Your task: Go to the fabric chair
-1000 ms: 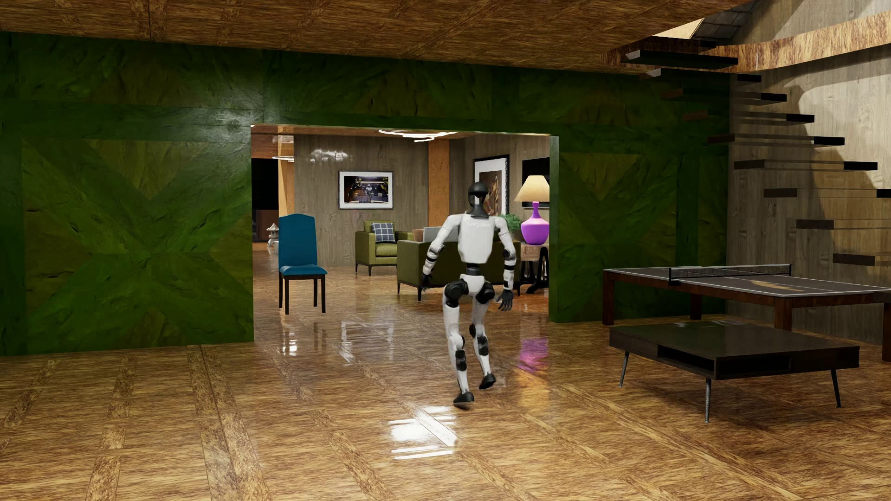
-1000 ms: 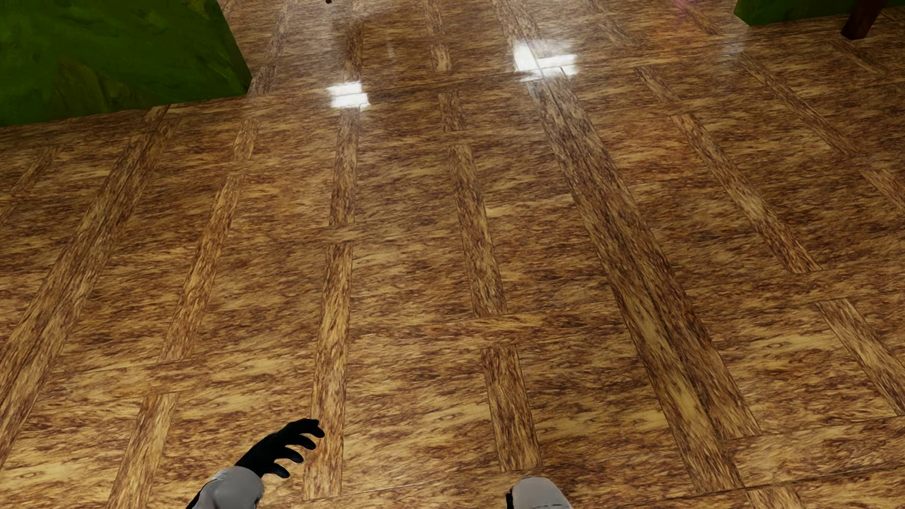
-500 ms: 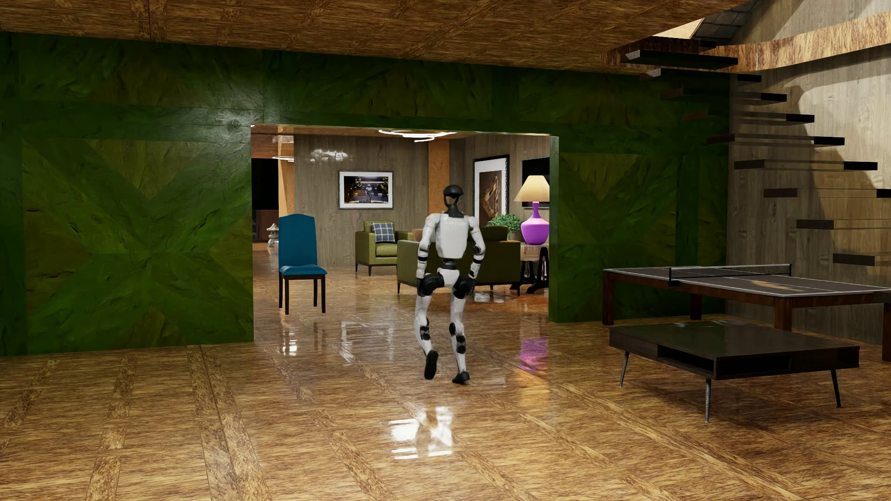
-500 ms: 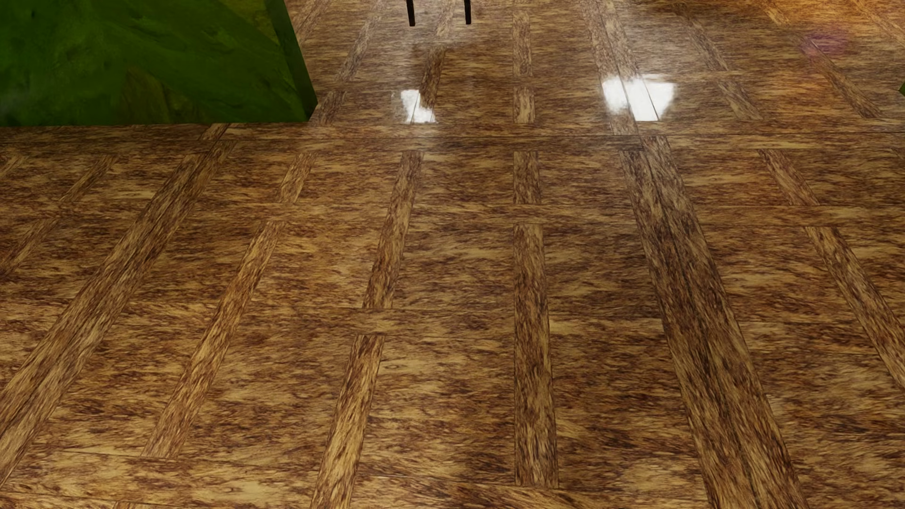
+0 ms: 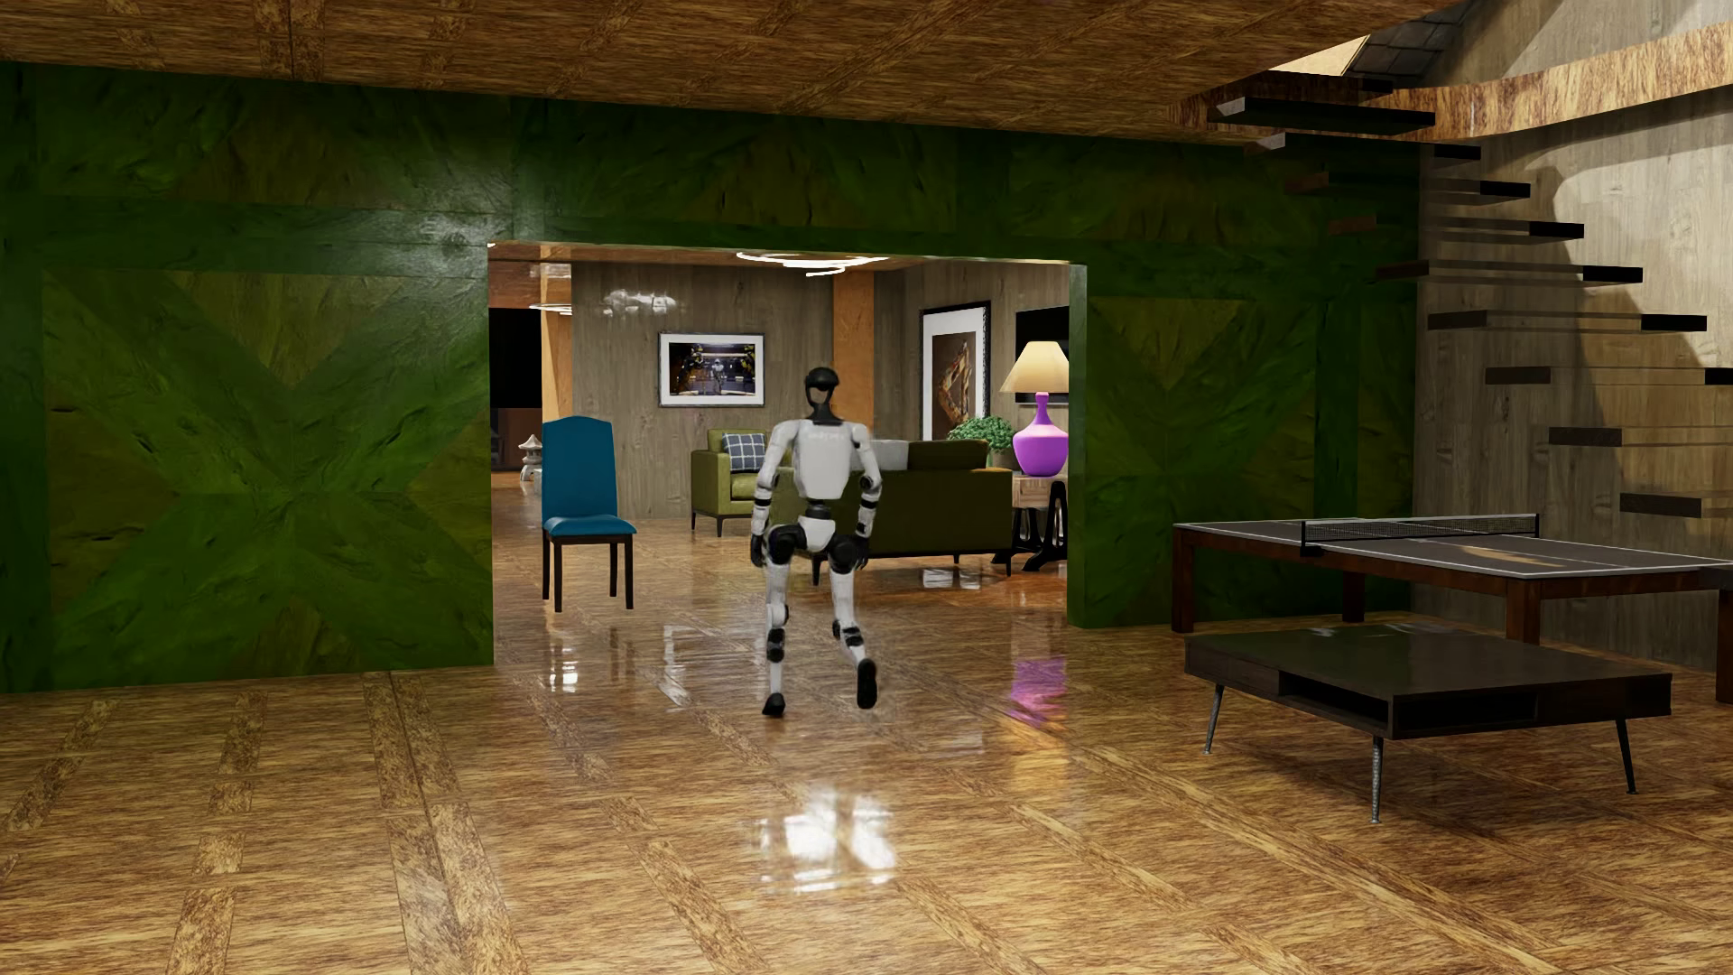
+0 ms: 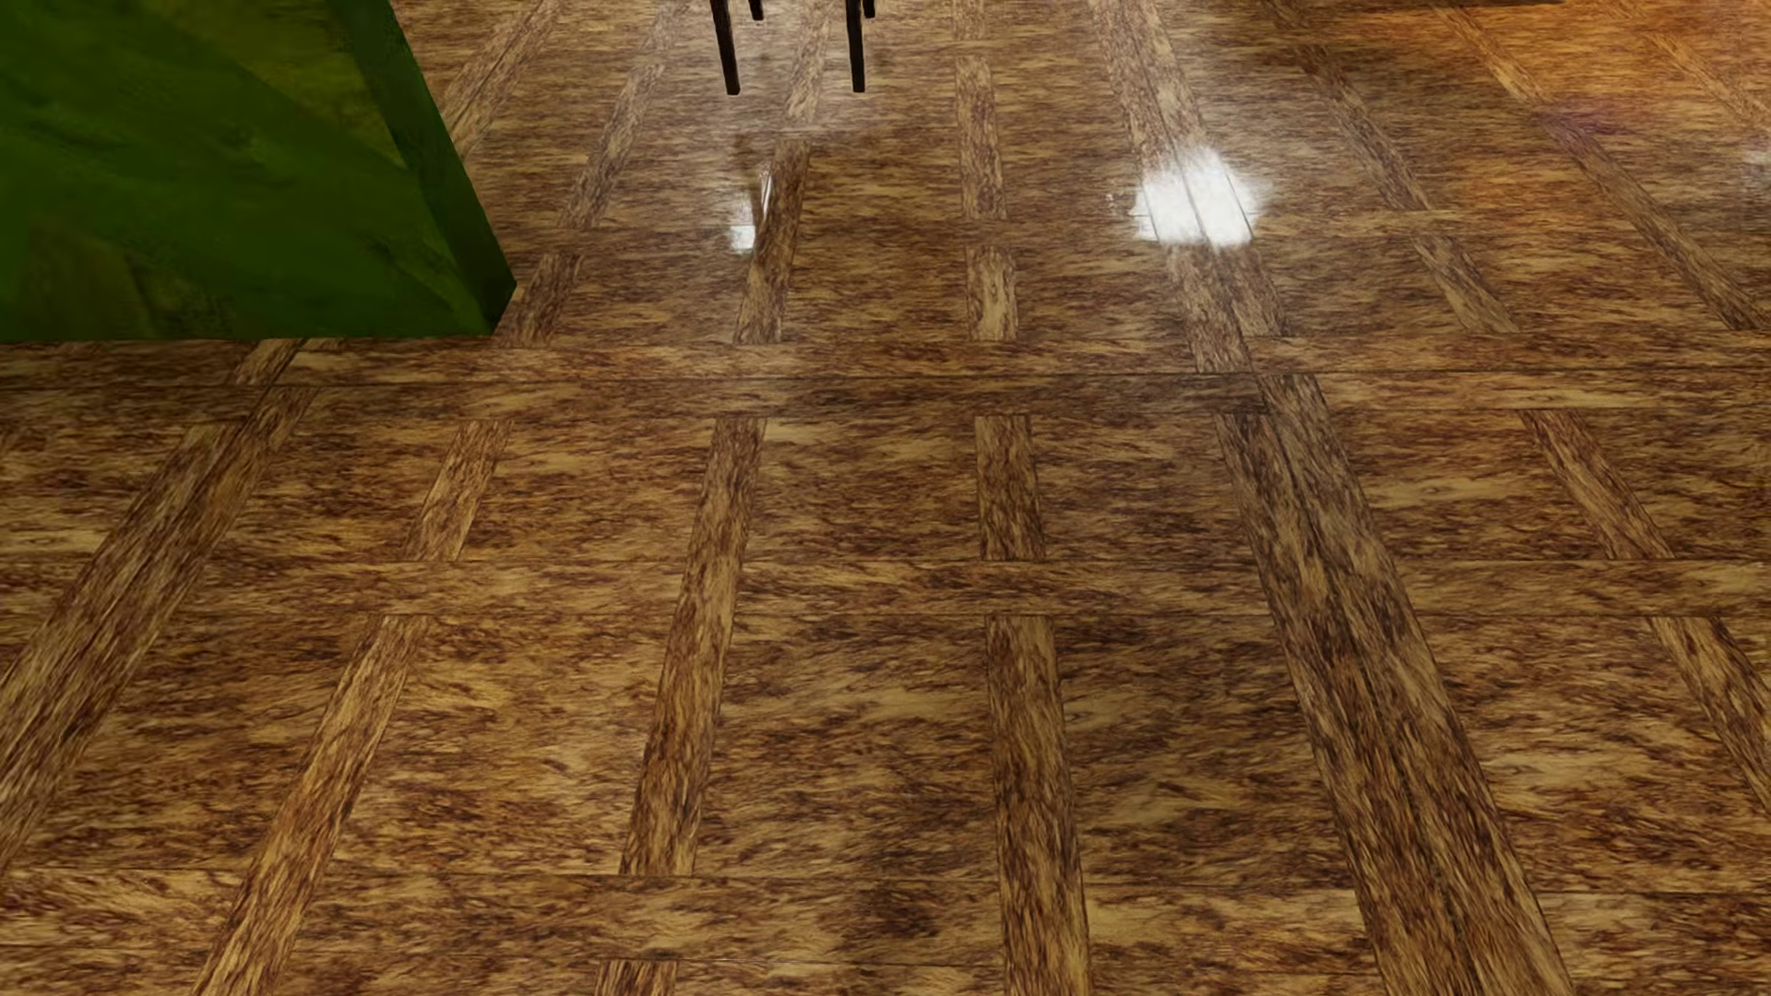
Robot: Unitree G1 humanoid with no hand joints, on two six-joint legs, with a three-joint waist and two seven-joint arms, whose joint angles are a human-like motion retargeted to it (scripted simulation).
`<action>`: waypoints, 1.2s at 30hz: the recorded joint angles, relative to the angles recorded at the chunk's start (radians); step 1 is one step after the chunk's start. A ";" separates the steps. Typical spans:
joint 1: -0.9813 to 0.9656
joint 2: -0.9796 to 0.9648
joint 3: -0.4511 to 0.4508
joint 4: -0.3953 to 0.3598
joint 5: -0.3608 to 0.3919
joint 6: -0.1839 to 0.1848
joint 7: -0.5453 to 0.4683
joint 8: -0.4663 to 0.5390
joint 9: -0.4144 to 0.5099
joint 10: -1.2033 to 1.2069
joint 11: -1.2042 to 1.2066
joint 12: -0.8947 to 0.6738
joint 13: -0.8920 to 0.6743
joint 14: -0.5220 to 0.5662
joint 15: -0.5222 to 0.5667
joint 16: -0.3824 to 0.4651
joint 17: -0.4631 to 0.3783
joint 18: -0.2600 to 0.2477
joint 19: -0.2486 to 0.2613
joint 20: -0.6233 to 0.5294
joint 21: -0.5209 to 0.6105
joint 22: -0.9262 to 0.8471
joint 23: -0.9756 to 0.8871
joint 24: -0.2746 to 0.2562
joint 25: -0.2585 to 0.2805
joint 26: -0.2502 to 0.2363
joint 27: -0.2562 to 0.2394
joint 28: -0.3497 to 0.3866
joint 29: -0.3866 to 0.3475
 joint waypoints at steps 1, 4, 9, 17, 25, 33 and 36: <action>0.064 -0.064 -0.052 -0.006 0.007 0.011 0.000 0.000 0.000 -0.010 0.094 -0.029 0.029 -0.054 -0.073 0.013 0.005 0.000 0.000 0.051 0.016 -0.023 0.018 0.000 0.000 0.000 0.000 0.000 0.000; 0.252 -0.248 -0.190 -0.005 0.025 0.038 0.000 0.000 -0.011 -0.060 0.106 -0.095 0.149 -0.228 -0.056 0.070 -0.009 0.000 0.000 0.172 -0.022 -0.140 0.013 0.000 0.000 0.000 0.000 0.000 0.000; 0.479 -0.373 -0.220 0.003 0.029 0.046 0.000 0.000 -0.031 -0.095 -0.594 -0.166 0.236 -0.449 0.000 0.142 -0.039 0.000 0.000 0.252 0.039 -0.344 0.037 0.000 0.000 0.000 0.000 0.000 0.000; 0.561 -0.415 -0.198 0.124 -0.005 0.063 0.000 0.000 -0.075 0.025 -0.727 -0.024 0.152 -0.289 0.179 -0.002 -0.003 0.000 0.000 0.107 0.048 -0.015 0.086 0.000 0.000 0.000 0.000 0.000 0.000; 0.138 -0.102 0.017 0.148 0.053 0.069 0.000 0.000 -0.043 0.378 -0.770 0.275 0.027 0.075 0.001 0.001 -0.145 0.000 0.000 -0.128 -0.235 -0.157 -0.120 0.000 0.000 0.000 0.000 0.000 0.000; 0.132 -0.004 0.036 0.108 0.089 0.079 0.000 0.000 -0.021 -0.132 -0.760 0.214 -0.156 -0.256 -0.069 -0.017 -0.179 0.000 0.000 -0.120 -0.281 -0.204 -0.138 0.000 0.000 0.000 0.000 0.000 0.000; 0.123 0.045 0.010 0.125 0.099 0.097 0.000 0.000 -0.021 -0.113 -0.777 0.162 -0.138 -0.121 -0.073 0.022 -0.157 0.000 0.000 -0.130 -0.202 -0.207 -0.196 0.000 0.000 0.000 0.000 0.000 0.000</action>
